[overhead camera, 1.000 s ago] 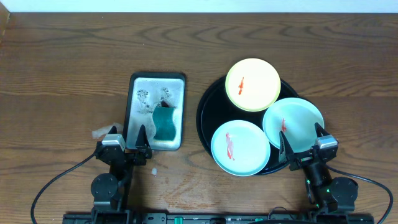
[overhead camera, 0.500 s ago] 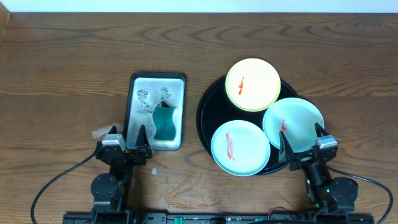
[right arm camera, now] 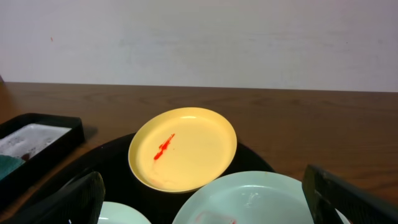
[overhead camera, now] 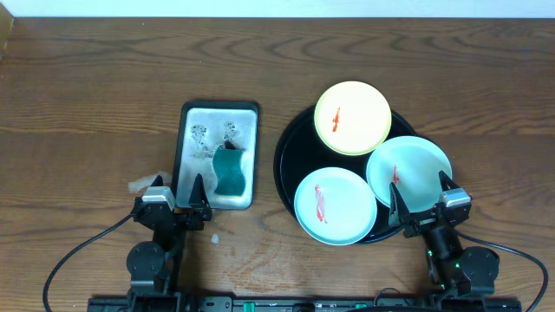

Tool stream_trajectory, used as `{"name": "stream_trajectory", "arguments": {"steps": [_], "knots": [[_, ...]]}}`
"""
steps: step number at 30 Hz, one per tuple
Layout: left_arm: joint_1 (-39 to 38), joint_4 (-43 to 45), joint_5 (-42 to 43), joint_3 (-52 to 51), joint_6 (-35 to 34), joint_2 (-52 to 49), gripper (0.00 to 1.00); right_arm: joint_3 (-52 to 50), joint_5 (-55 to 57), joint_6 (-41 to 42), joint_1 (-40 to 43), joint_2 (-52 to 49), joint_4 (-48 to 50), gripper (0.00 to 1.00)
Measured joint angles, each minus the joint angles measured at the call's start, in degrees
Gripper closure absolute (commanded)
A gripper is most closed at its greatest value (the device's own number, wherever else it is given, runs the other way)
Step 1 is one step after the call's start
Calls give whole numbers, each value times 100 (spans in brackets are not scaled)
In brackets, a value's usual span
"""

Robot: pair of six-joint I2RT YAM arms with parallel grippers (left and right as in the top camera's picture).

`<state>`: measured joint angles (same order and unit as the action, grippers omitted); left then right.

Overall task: Clean dirty plates on tray and stack at the side
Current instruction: 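Move left gripper to sponge in basin and right gripper to green plate, then grasp green sponge with left gripper and rim of right green plate with right gripper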

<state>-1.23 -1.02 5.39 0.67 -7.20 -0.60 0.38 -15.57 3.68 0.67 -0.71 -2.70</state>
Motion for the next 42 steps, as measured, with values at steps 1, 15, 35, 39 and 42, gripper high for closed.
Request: {"name": "stream_trajectory", "arguments": {"steps": [1,15,35,39,42], "knots": [[0,0,0,0,0,0,17,0,0,0,0,0,0,1],[0,61,4,0,0,0,17,0,0,0,0,0,4,1],[0,-570,1248,1794,-1121,-890,17,2256,-658,-216,0,-1366,-977,1],[0,-1958,1274,3104,-1196,-2052,17,3842,-876,-275,0,-2997,-2310,1],[0,-3075,1272,4096,-1228,-3136,17,4944,-1071,-282,0,-4183,-3381,1]]}}
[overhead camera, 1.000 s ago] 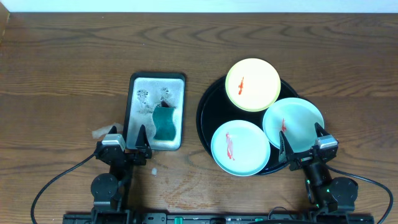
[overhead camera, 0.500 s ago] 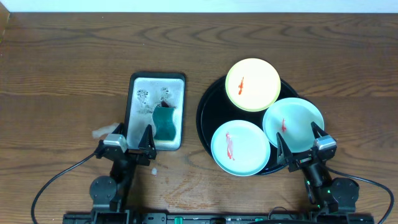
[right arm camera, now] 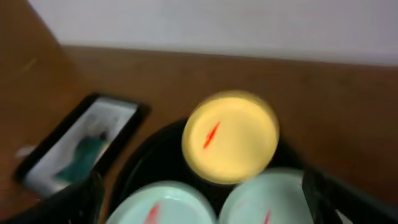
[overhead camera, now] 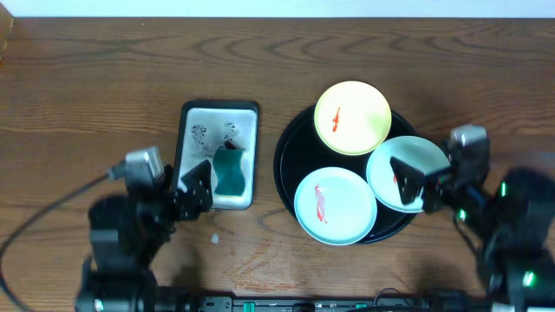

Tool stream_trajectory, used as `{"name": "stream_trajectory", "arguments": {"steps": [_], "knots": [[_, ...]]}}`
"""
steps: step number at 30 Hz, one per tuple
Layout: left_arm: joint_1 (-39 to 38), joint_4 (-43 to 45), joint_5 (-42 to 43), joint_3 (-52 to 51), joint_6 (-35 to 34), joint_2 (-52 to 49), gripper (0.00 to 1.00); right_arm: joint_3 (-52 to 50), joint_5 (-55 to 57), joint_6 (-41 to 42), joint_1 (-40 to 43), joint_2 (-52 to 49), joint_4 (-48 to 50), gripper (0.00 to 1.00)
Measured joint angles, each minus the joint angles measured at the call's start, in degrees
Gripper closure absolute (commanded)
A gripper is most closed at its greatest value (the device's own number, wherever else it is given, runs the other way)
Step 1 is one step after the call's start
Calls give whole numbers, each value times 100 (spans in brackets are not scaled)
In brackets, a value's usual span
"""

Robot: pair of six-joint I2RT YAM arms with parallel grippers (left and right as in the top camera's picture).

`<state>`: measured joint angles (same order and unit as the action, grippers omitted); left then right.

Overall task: Clean dirty plates on tray and stack at the side
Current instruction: 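Grasp green sponge with left gripper and rim of right green plate with right gripper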

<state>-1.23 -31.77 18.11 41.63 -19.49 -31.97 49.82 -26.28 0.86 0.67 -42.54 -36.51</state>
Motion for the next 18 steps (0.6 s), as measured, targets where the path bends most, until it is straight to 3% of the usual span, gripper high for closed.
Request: {"name": "stream_trajectory", "arguments": {"steps": [4,7,14,18], "knots": [[0,-1082,7,960,-9,-1357,17,1386,-238,63,0,-1480,-1165,1],[0,-1377,31,1202,-7,-2210,17,1797,-295,109,0,-2009,-1386,1],[0,-1517,229,1213,4,-3748,17,1976,-595,378,0,-2798,-1687,1],[-13,-1502,120,1213,98,-4433,21,1976,-629,393,-20,-2957,-1908,8]]}}
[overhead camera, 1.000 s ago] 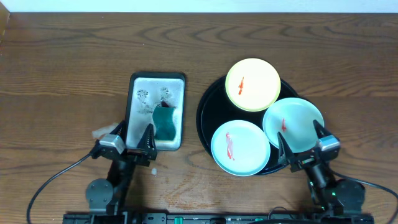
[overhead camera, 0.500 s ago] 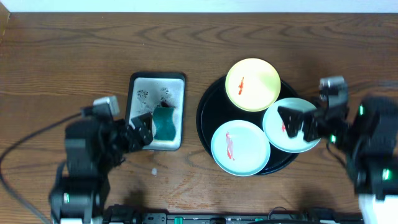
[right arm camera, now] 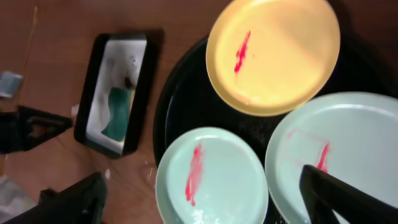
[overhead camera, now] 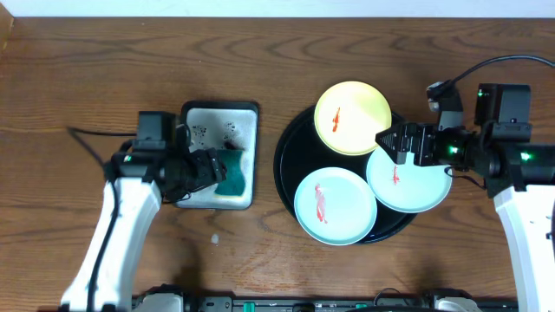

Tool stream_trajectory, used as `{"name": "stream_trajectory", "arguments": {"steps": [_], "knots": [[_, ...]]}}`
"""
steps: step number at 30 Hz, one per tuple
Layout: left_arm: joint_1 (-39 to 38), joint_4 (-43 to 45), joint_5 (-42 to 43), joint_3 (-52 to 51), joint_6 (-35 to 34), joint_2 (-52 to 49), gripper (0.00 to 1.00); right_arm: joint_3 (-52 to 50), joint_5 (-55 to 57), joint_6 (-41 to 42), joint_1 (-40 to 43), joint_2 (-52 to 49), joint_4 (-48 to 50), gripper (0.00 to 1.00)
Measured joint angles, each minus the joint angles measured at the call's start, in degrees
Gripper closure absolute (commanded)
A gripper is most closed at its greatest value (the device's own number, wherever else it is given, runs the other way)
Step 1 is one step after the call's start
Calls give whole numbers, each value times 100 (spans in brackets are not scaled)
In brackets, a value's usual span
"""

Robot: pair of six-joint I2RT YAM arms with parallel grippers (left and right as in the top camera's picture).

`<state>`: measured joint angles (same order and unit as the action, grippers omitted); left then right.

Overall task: Clean dirty plates on tray and stack at the side
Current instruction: 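Grasp green sponge with left gripper and rim of right green plate with right gripper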

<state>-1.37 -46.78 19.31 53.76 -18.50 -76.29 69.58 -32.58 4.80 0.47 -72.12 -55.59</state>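
A round black tray (overhead camera: 289, 147) holds three plates smeared with red. They are a yellow plate (overhead camera: 352, 117), a mint plate (overhead camera: 336, 206) at the front and a second mint plate (overhead camera: 412, 178) at the right. My right gripper (overhead camera: 388, 139) hangs open over the right mint plate's upper left rim, beside the yellow plate. In the right wrist view its fingers (right arm camera: 81, 199) stand wide apart above the front mint plate (right arm camera: 211, 177). My left gripper (overhead camera: 211, 168) looks open at the left edge of a green sponge (overhead camera: 231, 171).
The sponge lies in a small black rectangular tray (overhead camera: 198, 130) with a white, speckled inside, left of the round tray. A small white scrap (overhead camera: 214, 237) lies on the wooden table in front of it. Cables trail behind both arms.
My left gripper has moved from the small tray's lower left corner to the sponge's left edge. My right gripper has shifted up and left, from over the right mint plate to its upper left rim.
Both arms first sat low at the table's front edge with open grippers, left by the small tray and right by the round tray. Then both were raised and reaching inward. Now the left is at the sponge and the right is over the plates, which have not moved.
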Motion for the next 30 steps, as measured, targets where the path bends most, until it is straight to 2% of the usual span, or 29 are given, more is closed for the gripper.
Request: {"name": "stream_trajectory", "arguments": {"steps": [4,7,11,14,15,16,17,19,20,24,30], "knots": [[-208,297,-284,0,39,-525,30,2,282,-22,-271,-9,-319,11],[-588,533,-632,0,-9,-850,33,2,713,-15,-675,-66,-570,13],[-1080,868,-1180,0,-162,-1285,40,2,1078,111,-1047,-267,-813,17],[-1222,1213,-1366,0,-229,-1613,40,0,1198,221,-1161,-452,-885,21],[-1233,1322,-1397,0,-238,-1727,44,0,1211,262,-1176,-518,-914,22],[-1237,1414,-1427,0,-260,-1823,48,-7,1237,310,-1176,-579,-946,23],[-1235,1510,-1460,0,-291,-1943,56,-33,1261,358,-1176,-636,-955,24],[-1235,1648,-1475,4,-319,-2133,85,-155,1296,420,-1174,-743,-957,24],[-1237,1692,-1462,17,-321,-2190,92,-243,1307,439,-1176,-798,-953,24],[-1281,1696,-1416,79,-315,-2232,93,-708,1331,505,-1174,-992,-839,25],[-1274,1259,-1488,173,-315,-2124,91,-1429,1537,699,-1176,-1340,-201,32]]}}
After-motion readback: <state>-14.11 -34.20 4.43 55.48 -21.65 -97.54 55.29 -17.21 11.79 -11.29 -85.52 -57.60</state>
